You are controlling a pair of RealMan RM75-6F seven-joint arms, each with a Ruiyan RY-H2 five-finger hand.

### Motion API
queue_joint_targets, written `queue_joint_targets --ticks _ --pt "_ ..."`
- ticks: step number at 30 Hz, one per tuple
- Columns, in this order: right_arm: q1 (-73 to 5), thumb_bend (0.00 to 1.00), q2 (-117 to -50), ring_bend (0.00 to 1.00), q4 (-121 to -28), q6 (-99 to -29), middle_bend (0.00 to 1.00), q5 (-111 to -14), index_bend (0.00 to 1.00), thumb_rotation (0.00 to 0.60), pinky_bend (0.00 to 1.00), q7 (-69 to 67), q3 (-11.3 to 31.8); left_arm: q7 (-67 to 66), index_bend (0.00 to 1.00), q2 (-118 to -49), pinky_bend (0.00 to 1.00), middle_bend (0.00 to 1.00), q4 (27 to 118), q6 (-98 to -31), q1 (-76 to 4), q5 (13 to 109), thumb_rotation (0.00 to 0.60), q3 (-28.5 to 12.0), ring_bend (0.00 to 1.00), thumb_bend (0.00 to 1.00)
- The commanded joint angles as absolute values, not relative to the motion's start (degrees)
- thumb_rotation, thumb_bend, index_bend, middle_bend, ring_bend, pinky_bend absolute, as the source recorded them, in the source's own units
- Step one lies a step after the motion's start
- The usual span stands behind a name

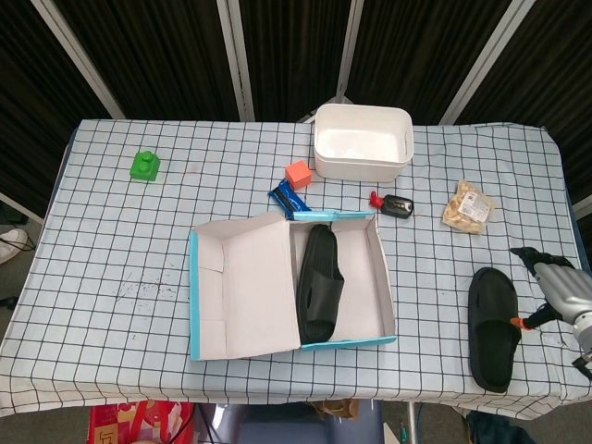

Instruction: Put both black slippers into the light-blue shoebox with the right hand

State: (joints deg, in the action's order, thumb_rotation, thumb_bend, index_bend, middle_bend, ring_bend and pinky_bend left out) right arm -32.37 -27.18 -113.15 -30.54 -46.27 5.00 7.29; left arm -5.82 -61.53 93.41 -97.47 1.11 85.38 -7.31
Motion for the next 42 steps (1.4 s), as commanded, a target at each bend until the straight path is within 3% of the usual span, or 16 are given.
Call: queue_joint_targets --ticks 1,17,42 --pt "-36.6 0.18 -30.3 0.00 -106.7 -25.3 0.02 -43.9 0.00 0.600 0.03 5.3 6.2 -7.4 0.04 -62.2 0.02 0.02 92.9 -96.7 0.5 85.3 0.600 -7.2 0.00 0.44" --pt "-44.5 0.18 -40.3 0.00 -92.3 -20.6 0.02 -36.4 0.00 0.600 0.02 8.7 -4.1 -14.5 0.04 -65.8 0.02 0.02 91.6 -94.3 -1.6 83.8 0.600 -7.7 0.00 0.44" --pt "-44.9 0.18 -50.8 0.00 -81.8 -16.4 0.02 -38.8 0.00 0.600 0.02 1.3 -9.3 -15.7 0.04 -66.5 0.02 0.02 91.1 -93.7 -2.2 83.0 0.600 -7.6 0.00 0.44"
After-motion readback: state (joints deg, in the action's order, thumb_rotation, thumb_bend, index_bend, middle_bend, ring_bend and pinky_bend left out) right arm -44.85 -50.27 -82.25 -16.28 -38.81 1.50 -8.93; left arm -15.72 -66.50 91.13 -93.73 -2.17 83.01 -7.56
